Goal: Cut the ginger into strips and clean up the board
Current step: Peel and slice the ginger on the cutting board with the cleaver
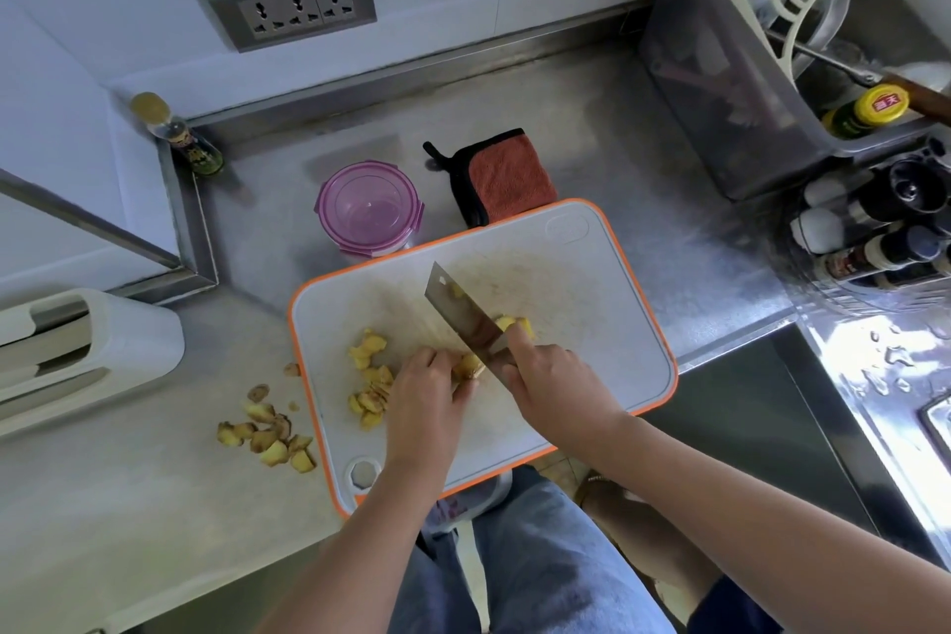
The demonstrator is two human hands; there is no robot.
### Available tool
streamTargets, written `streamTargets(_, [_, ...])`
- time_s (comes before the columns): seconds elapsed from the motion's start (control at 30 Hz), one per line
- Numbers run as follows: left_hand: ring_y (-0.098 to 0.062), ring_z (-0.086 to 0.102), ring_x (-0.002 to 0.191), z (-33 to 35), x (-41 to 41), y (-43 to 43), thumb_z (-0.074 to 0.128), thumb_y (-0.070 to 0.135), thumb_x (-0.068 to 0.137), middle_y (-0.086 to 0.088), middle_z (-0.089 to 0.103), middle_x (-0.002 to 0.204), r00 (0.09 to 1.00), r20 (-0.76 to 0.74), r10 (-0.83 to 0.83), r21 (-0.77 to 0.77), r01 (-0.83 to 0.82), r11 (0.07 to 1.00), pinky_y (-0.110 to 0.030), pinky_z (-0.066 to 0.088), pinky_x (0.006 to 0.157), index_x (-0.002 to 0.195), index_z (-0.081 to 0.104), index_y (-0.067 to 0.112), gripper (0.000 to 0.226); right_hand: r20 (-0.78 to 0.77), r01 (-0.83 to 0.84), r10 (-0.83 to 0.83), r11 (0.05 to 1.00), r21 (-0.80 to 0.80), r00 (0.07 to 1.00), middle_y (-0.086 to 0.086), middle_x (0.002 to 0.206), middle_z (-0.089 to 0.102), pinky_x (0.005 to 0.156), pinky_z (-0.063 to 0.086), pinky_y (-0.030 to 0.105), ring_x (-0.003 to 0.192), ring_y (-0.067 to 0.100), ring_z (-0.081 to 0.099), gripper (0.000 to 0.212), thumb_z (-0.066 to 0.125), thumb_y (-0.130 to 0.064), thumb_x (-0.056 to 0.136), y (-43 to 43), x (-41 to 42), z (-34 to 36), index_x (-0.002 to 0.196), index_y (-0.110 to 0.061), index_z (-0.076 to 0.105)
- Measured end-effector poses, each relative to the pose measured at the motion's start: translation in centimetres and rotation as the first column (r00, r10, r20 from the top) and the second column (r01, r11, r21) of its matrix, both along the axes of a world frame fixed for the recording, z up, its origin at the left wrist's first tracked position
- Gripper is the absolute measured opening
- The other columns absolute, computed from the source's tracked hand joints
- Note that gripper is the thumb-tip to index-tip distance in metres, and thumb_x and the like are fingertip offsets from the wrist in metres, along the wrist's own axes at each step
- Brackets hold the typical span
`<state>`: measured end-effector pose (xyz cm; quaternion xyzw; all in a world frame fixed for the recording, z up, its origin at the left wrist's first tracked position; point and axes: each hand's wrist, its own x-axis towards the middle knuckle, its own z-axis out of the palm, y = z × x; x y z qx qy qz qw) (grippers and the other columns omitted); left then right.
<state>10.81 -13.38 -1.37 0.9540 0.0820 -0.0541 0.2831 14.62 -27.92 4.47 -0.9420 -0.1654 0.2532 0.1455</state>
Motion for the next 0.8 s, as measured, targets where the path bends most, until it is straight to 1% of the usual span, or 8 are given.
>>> streamTargets(0.1, [-0.022,0.061,0.085,0.0,0.3,0.1,0.077,0.022,0.080,-0.004,0.065,0.091,1.000,-0.028,-0.011,-0.008,0.010,1.000,-0.032,0.050,0.074,0.095,0.071,0.010,0.020,-0.019,-0.022,0.021,0.997,-0.069,1.000,-0.002,0.066,0.037,0.057,0.038,0.034,0.063,0.025,0.046,0.018,0.035,-0.019,0.100,-0.2,-0.2,0.2,0.117,-0.013,0.033])
streamTargets(0.2, [-0.020,0.059,0.084,0.1,0.3,0.1,0.076,0.022,0.081,-0.003,0.064,0.090,0.999,-0.031,-0.017,-0.018,0.016,1.000,-0.031,0.049,0.073,0.095,0.071,0.011,0.018,-0.042,-0.030,0.024,0.990,-0.135,0.999,-0.002,0.066,0.040,0.059,0.045,0.035,0.061,0.021,0.050,0.023,0.038,-0.012,0.097,-0.3,-0.8,0.2,0.119,-0.016,0.031])
streamTargets(0.27, [-0.020,0.059,0.083,0.0,0.4,0.2,0.076,0.021,0.081,-0.002,0.064,0.090,0.999,-0.029,-0.020,-0.027,0.019,0.999,-0.032,0.049,0.071,0.094,0.070,0.012,0.017,-0.050,-0.019,0.012,0.989,-0.145,0.999,-0.003,0.066,0.040,0.057,0.044,0.033,0.056,0.015,0.044,0.025,0.039,-0.010,0.097,-0.2,-0.7,0.2,0.119,-0.017,0.031])
streamTargets(0.33, [-0.021,0.059,0.081,0.0,0.5,0.1,0.076,0.021,0.081,-0.003,0.064,0.089,0.999,-0.029,-0.027,-0.030,0.026,0.999,-0.033,0.049,0.069,0.092,0.069,0.011,0.016,-0.054,-0.027,0.019,0.988,-0.153,0.998,-0.003,0.065,0.039,0.055,0.039,0.031,0.053,0.012,0.039,0.025,0.038,-0.008,0.096,0.2,-0.4,0.0,0.118,-0.016,0.031])
streamTargets(0.43, [-0.024,0.059,0.078,0.1,0.6,0.1,0.076,0.018,0.080,-0.005,0.064,0.085,1.000,-0.017,-0.021,-0.057,0.020,0.998,-0.034,0.047,0.064,0.088,0.070,0.009,0.014,-0.060,-0.043,0.034,0.987,-0.156,0.998,-0.002,0.066,0.037,0.056,0.036,0.033,0.056,0.016,0.039,0.028,0.038,-0.004,0.094,0.9,0.1,-0.6,0.119,-0.015,0.031])
streamTargets(0.53, [-0.026,0.060,0.075,0.1,0.6,0.1,0.079,0.014,0.077,-0.007,0.064,0.082,1.000,-0.018,-0.023,-0.051,0.022,0.998,-0.033,0.045,0.061,0.085,0.069,0.007,0.015,-0.063,-0.033,0.024,0.988,-0.149,0.998,-0.003,0.066,0.036,0.059,0.036,0.034,0.059,0.020,0.040,0.025,0.038,-0.005,0.094,1.2,0.5,-1.4,0.116,-0.015,0.032])
streamTargets(0.7, [-0.027,0.062,0.072,-0.1,0.6,0.1,0.082,0.009,0.072,-0.007,0.064,0.080,0.999,-0.007,-0.040,-0.035,0.040,0.999,-0.035,0.049,0.058,0.084,0.069,0.007,0.018,-0.031,-0.007,0.003,0.991,-0.134,1.000,0.001,0.071,0.042,0.058,0.036,0.034,0.063,0.025,0.045,0.024,0.039,-0.009,0.096,1.3,0.3,-2.6,0.119,-0.015,0.031])
streamTargets(0.8, [-0.029,0.062,0.069,-0.1,0.6,0.2,0.083,0.006,0.069,-0.008,0.063,0.077,0.998,-0.003,-0.055,-0.015,0.055,0.998,-0.035,0.049,0.055,0.083,0.068,0.006,0.020,-0.017,-0.015,0.013,0.993,-0.118,1.000,0.000,0.071,0.039,0.058,0.034,0.033,0.064,0.027,0.044,0.027,0.038,-0.007,0.095,2.0,0.2,-3.4,0.120,-0.013,0.032])
